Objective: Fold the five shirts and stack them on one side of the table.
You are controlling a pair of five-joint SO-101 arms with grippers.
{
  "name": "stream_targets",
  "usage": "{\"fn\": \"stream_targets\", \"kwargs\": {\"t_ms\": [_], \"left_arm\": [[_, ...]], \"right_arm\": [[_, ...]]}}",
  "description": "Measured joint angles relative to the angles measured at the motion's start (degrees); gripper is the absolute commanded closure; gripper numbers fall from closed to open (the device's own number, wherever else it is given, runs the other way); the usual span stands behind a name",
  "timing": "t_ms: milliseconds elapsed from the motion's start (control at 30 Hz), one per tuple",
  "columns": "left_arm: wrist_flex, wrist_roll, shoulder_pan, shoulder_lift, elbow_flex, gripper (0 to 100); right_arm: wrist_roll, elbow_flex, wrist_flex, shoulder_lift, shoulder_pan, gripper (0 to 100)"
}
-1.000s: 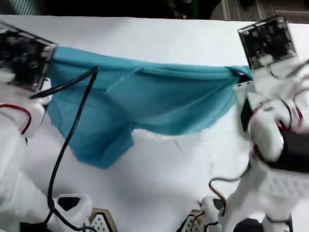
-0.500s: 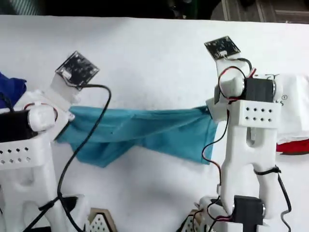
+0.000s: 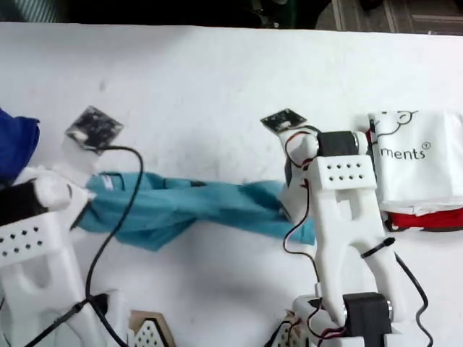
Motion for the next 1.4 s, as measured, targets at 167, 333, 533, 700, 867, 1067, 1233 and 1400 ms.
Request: {"fn": "stream_targets", "kwargs": {"t_ms": [167,333,533,700,867,1067,1233,1400], "left_arm": [[-4.57,0.00,-6.42,-1.23,0.09,98],[-10.55,2.73,-11.08,-1.23,0.09,98],[-13.19,5.10,-11.60,0.09,0.62,98],[-15.56,5.10,-11.60,2.90,3.16,98],[-15.65,5.10,-11.60,3.34,3.69,98],[-15.65,5.10,-11.60,3.34,3.69,98],[-15.65,5.10,-11.60,3.34,3.69,98],[-15.65,5.10,-11.60,3.34,3.69,98]], "right_arm": [[0.09,-3.78,0.18,0.00,0.09,67.8],[1.05,-9.76,0.26,0.00,-1.41,66.4],[11.34,-12.04,0.26,-0.35,-8.44,66.5],[15.56,-12.31,0.26,3.25,-16.88,66.5],[16.09,-14.07,-0.97,14.68,-22.86,66.3],[16.62,-19.16,-4.92,26.02,-25.85,66.3],[16.44,-22.51,-5.36,34.29,-25.76,66.4],[16.44,-24.79,-5.36,39.65,-24.97,66.5]]}}
